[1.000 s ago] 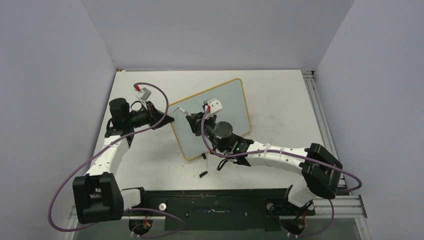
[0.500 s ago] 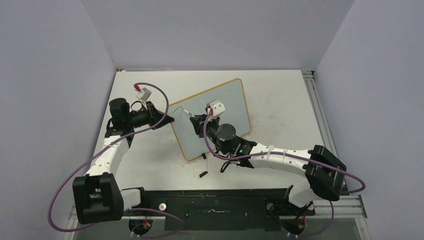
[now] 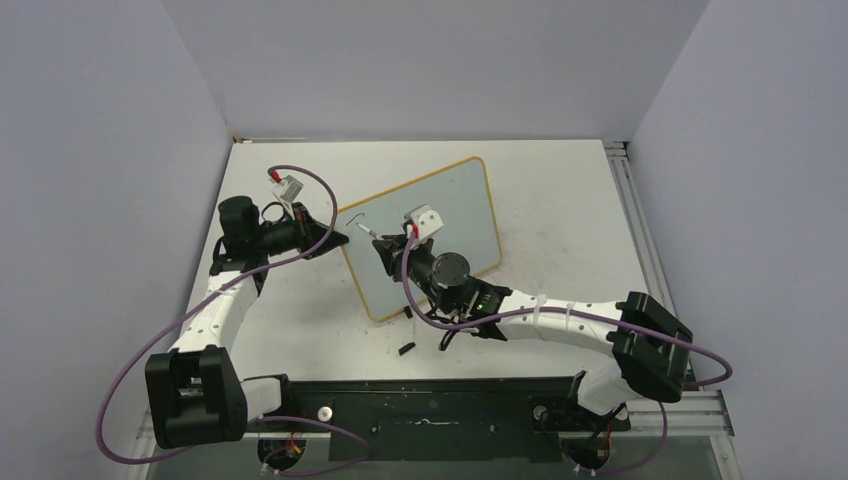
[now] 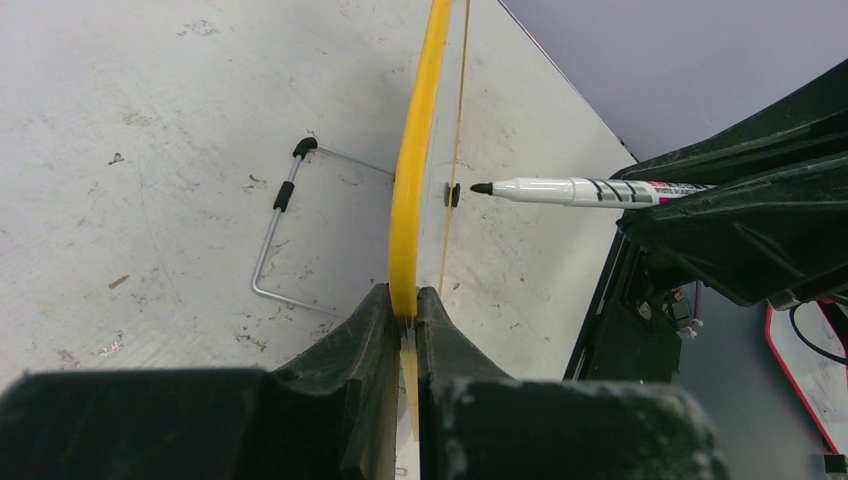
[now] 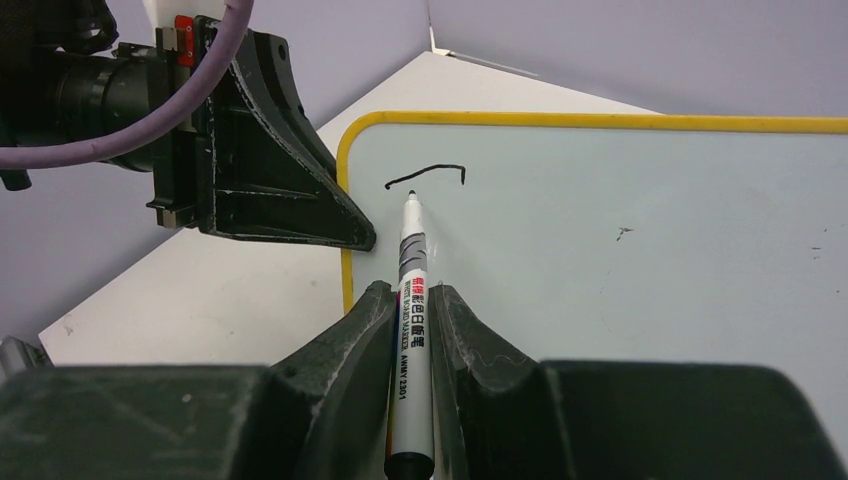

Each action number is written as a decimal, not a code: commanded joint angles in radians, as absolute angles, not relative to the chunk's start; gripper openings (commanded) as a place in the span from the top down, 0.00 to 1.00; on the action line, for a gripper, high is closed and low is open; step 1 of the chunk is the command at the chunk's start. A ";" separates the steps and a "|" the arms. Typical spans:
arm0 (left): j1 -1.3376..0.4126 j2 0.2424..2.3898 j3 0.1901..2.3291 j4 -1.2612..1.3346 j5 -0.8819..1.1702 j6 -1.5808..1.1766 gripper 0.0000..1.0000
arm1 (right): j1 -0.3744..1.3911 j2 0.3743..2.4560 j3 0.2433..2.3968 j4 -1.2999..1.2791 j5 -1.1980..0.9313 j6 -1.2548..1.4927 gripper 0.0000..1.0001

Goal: Write a sentence on the whiteboard

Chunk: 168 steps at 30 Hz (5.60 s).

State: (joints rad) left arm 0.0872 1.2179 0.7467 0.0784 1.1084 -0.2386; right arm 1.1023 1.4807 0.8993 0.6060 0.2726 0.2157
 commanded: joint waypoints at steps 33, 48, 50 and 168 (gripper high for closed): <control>0.094 1.197 0.776 0.065 1.129 -0.215 1.00 | 1.111 1.505 0.902 0.608 0.336 0.219 0.95; 0.094 1.194 0.773 0.067 1.129 -0.216 1.00 | 1.160 1.464 0.825 0.578 0.362 0.241 0.95; 0.094 1.195 0.772 0.067 1.129 -0.216 1.00 | 1.164 1.461 0.819 0.575 0.362 0.246 0.95; 0.101 1.184 0.775 0.052 1.127 -0.198 1.00 | 1.037 1.425 0.815 0.553 0.224 0.257 0.95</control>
State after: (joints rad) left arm 0.0944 1.2076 0.7467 0.0593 1.1053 -0.2234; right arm 1.0386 1.4330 0.7853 0.4992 0.2096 0.2714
